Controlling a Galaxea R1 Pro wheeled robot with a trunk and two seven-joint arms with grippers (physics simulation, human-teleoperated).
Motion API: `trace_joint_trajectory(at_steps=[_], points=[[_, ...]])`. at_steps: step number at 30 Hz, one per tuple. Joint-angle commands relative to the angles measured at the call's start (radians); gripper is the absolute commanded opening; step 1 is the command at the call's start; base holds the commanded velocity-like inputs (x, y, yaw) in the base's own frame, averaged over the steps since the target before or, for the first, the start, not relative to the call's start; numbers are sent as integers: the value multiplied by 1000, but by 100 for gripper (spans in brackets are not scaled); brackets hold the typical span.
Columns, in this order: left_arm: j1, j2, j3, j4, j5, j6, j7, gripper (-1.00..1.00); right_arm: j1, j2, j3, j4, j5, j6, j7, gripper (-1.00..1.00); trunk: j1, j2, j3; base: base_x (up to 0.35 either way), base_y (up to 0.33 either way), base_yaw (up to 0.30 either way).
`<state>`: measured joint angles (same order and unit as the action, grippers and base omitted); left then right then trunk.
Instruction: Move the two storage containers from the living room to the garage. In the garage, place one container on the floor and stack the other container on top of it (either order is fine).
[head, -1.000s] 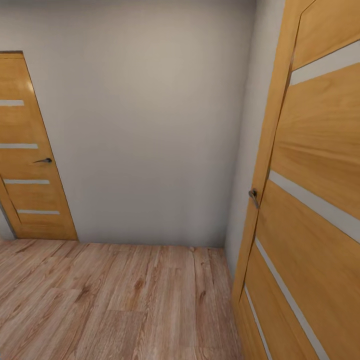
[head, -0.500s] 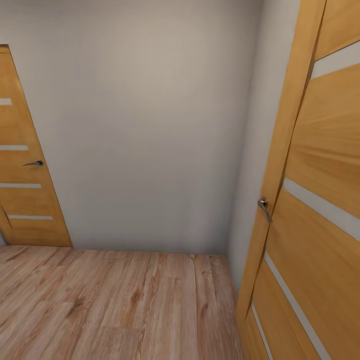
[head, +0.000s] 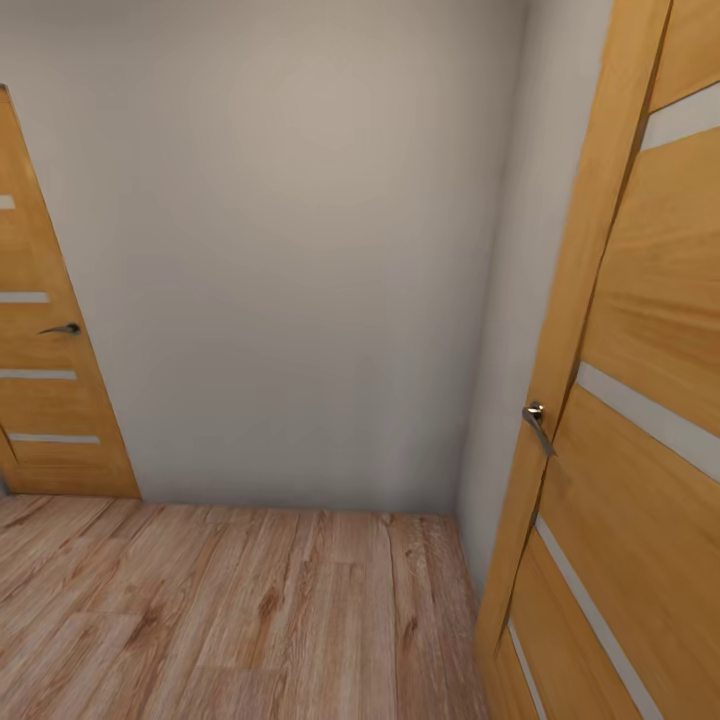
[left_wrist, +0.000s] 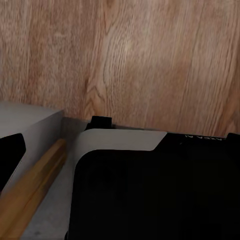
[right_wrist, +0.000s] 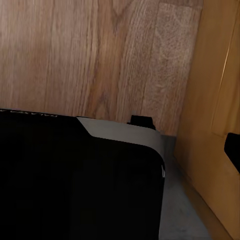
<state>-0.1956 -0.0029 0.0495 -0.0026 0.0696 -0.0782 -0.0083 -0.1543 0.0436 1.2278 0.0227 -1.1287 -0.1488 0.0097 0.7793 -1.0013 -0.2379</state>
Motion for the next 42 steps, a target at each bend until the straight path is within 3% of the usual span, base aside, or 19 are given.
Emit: trace_joint_trajectory(at_steps=[1,21,31,42], points=[[-1,0,4,1,7,-3,-1,100,-1,1,8,2,-8,-3,1,100,0,-1,-1,221,0,0],[-1,0,4,1,8,-3,-1,100,-1,1,9,3,-8,-3,1,100,0,-1,-1,304,0,4],[-1,0,4,1,8,-3,-1,100,-1,1,9,3,-4,-3,1,100,0,-1,-1,42,0,222],[-1,0,4,1,7,-3,-1,100,-1,1,9,3,-4,-3,1,100,0,-1,-1,77,0,19]])
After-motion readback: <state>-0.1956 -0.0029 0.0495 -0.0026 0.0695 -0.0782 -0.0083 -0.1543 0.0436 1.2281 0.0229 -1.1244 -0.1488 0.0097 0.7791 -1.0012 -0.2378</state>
